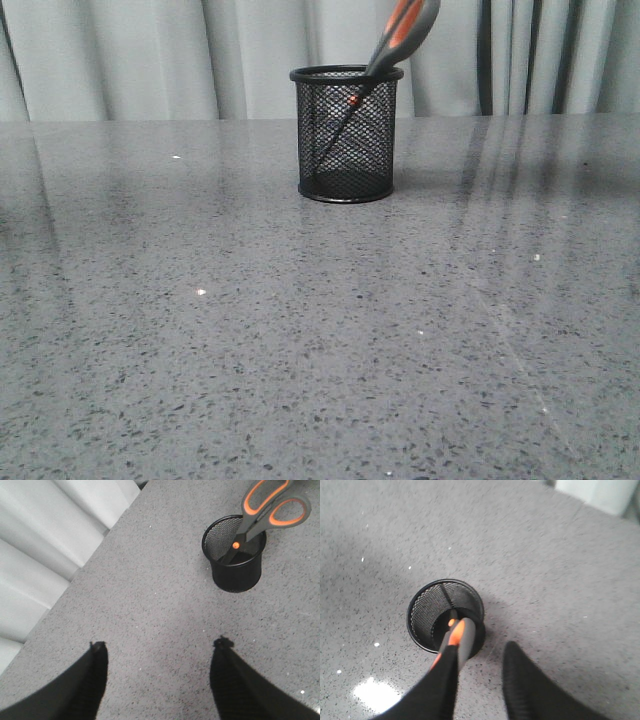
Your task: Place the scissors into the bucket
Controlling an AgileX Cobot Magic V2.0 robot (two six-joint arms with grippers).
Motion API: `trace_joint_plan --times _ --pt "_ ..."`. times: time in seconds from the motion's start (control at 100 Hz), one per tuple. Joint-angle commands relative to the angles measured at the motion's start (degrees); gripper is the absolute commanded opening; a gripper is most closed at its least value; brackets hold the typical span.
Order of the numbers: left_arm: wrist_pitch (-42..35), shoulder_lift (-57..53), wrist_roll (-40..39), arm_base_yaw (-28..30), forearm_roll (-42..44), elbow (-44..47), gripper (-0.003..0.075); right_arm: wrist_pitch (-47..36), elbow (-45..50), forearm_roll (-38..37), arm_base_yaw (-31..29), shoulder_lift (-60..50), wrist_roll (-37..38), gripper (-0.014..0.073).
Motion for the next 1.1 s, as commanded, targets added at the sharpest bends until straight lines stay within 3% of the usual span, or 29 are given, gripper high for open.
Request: trace_joint_plan --times 0.0,0.04,0.15,0.32,0.45,0.6,0.77,0.89,1.09 --pt "0.67 -1.84 -1.88 0.11 -4.12 -1.7 0.0293 -2.37 -0.96 1.08 -1.28 -5.06 0.29 -0.0001" --pt "0.67 -1.84 -2.15 0.11 -4.74 -1.7 0.0227 -3.09 0.03 1.08 -1.59 -6.49 0.29 -0.0074" --pt "0.67 -1.84 -5.07 0.11 -4.86 -1.7 -0.0018 -7.81 5.24 0.98 -1.87 -11.09 0.29 -0.0051" --pt "-0.44 -2.7 -10.11 0.11 -4.91 -0.2 -0.002 -21.97 19.06 0.95 -1.87 -20.43 0.29 -0.0052" --pt "-9.43 -7.38 -10.58 0.11 -5.6 7.77 -0.002 -32.91 31.33 0.95 -1.87 -28.21 0.29 -0.0052" --pt "-26.18 -17.64 -10.29 0.11 -6.97 24.58 -0.002 -43.89 45.37 1.63 -1.87 -37.56 0.29 -0.0052" --pt "-45.98 -31.63 -7.01 0.11 -10.81 45.48 -0.002 -51.04 58.35 1.91 -1.87 -47.08 0.29 -0.0052" --pt "-53.96 -41.73 -6.06 0.11 -11.26 58.44 -0.002 -55.39 66.89 1.98 -1.87 -53.86 0.29 -0.0052" --pt "-59.91 -57.35 -6.06 0.11 -12.95 75.83 -0.002 -62.73 80.48 2.46 -1.87 -63.69 0.29 -0.0052"
